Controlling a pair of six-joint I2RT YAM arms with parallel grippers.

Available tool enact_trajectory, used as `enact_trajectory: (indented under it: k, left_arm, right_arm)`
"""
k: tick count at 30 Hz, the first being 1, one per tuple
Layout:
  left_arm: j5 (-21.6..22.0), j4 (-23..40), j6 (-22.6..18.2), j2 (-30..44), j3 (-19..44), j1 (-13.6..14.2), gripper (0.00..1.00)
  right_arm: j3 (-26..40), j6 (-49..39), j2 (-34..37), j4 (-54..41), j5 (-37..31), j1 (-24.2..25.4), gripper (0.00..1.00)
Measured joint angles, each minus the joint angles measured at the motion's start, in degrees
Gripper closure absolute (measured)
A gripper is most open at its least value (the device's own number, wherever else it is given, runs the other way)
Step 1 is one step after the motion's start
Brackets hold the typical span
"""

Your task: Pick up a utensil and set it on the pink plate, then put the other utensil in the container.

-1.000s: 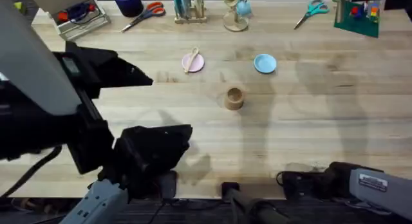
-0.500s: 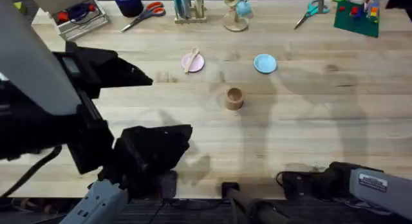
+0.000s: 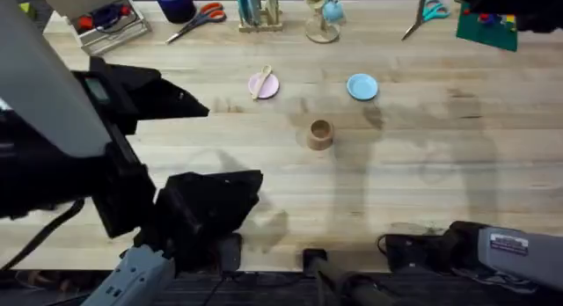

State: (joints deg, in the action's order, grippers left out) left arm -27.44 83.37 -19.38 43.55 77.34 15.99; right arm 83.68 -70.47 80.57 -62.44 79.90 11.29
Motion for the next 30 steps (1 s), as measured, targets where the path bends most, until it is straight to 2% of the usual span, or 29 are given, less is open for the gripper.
enact_trajectory:
  k: [7, 14, 16, 22, 30]
  left_arm:
    - [0.0, 0.0, 0.0, 0.0, 0.0, 0.0, 0.008]
    - [0.02, 0.0, 0.0, 0.0, 0.0, 0.0, 0.008]
    - [0.01, -0.01, 0.0, 0.0, 0.0, 0.0, 0.008]
    - [0.0, -0.01, 0.0, 0.0, 0.0, 0.0, 0.008]
    - [0.01, 0.0, 0.0, 0.0, 0.0, 0.0, 0.008]
  right_arm:
    - [-0.02, -10.0, 5.81, -8.56, 2.86, 0.0, 0.97]
    - [-0.28, -26.11, 12.43, -26.59, 4.31, -1.3, 0.97]
    - [-0.28, -26.95, 14.01, -29.66, 4.31, -2.35, 0.97]
    - [-0.31, -37.19, 18.16, -30.14, 2.92, -5.81, 0.97]
    - [-0.33, -43.09, 19.42, -29.13, 1.91, -8.71, 0.97]
